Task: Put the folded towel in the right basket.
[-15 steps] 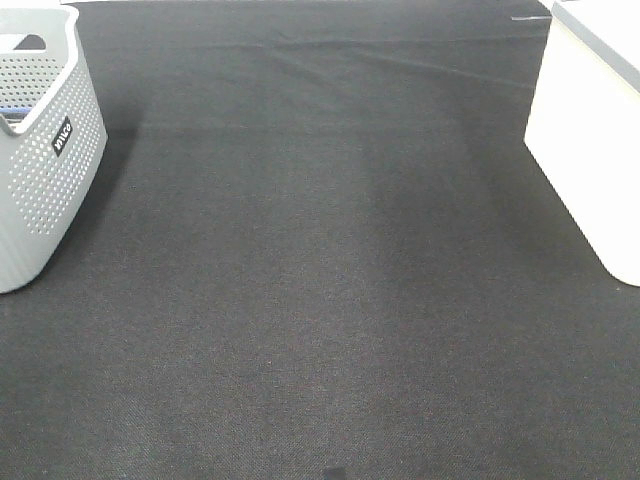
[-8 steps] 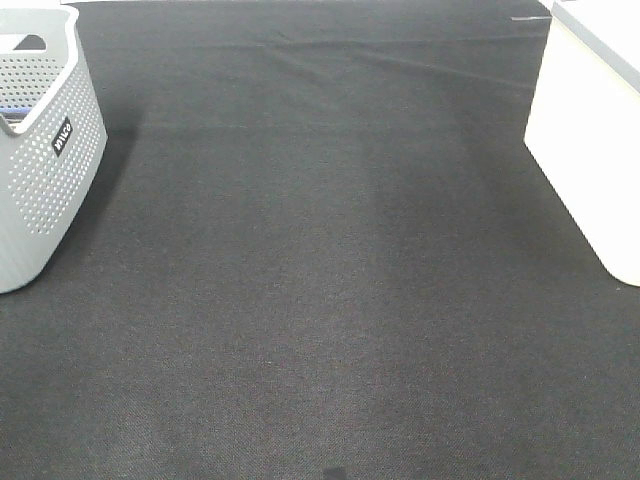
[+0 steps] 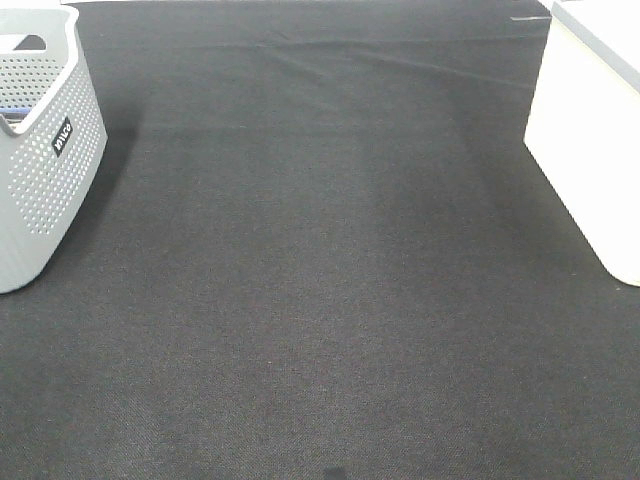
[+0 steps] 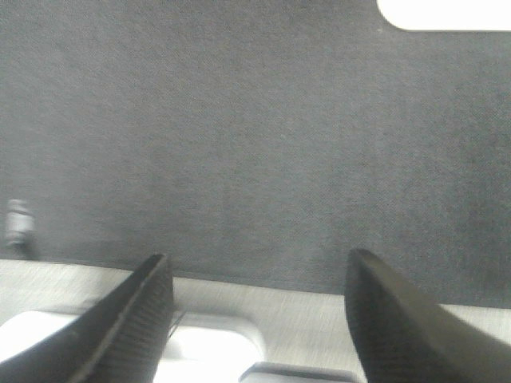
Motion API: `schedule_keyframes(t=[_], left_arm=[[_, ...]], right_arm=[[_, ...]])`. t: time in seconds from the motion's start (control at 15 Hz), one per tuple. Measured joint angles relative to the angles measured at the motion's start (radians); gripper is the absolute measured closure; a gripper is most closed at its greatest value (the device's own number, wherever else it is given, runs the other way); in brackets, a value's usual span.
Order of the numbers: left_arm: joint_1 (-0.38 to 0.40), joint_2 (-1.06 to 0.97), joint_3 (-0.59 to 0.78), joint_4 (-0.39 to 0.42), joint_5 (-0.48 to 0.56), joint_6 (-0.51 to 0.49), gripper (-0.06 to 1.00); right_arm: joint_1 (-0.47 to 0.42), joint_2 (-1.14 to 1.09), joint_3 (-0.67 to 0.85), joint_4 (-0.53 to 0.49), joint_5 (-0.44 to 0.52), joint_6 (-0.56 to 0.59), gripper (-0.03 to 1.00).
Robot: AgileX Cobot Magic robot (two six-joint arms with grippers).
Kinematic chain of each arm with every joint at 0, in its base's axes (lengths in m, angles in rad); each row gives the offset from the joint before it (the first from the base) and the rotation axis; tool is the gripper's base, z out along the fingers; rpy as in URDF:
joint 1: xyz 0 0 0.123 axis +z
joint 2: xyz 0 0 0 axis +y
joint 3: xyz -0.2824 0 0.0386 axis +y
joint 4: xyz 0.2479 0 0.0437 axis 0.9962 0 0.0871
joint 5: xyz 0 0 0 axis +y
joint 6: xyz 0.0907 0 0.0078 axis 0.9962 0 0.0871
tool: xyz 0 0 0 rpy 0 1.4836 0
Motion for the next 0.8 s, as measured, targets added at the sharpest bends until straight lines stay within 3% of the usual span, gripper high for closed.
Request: schedule_keyframes(t=[0.27, 0.8], left_arm=[[0.0, 0.0, 0.0, 0.0, 0.0, 0.0, -0.02], [0.0, 0.0, 0.0, 0.0, 0.0, 0.0, -0.02]], right_arm=[[0.0, -0.215, 0.161, -0.035, -0.113, -0.011, 0.37], [0.0, -0.288, 0.172, 0.002, -0.12, -0.016, 0.37]])
